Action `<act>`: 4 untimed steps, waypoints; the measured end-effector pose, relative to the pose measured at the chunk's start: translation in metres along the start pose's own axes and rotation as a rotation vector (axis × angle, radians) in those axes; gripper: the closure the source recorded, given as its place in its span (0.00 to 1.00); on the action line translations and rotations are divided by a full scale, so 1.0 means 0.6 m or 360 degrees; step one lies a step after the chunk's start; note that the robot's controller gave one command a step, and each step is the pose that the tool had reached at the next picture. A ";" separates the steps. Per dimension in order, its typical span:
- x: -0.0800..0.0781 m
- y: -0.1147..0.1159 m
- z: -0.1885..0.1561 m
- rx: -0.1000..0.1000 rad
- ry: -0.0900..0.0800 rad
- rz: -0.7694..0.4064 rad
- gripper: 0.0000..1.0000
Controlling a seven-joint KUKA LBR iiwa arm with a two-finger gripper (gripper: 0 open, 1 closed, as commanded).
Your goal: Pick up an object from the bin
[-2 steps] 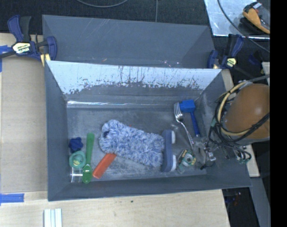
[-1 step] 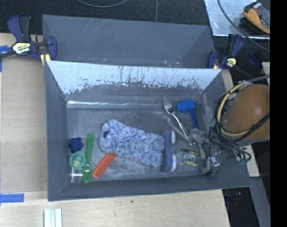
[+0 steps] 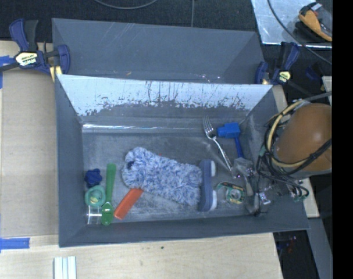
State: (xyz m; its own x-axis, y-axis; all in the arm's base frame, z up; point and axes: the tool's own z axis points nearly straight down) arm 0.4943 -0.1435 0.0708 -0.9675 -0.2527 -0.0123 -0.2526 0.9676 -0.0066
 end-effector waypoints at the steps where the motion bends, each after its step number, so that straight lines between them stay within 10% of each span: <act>1: -0.003 0.045 -0.009 -0.0001 0.0000 -0.0027 0.00; 2: -0.019 0.054 -0.013 0.0003 -0.0004 -0.0029 1.00; 4: -0.019 0.054 -0.013 0.0003 -0.0004 -0.0032 1.00</act>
Offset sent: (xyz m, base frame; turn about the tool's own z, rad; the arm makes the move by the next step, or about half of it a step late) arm 0.0022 0.0342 0.0076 -0.0163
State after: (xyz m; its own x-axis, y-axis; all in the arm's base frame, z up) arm 0.4973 -0.1093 0.0785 -0.9622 -0.2719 -0.0148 -0.2718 0.9623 -0.0090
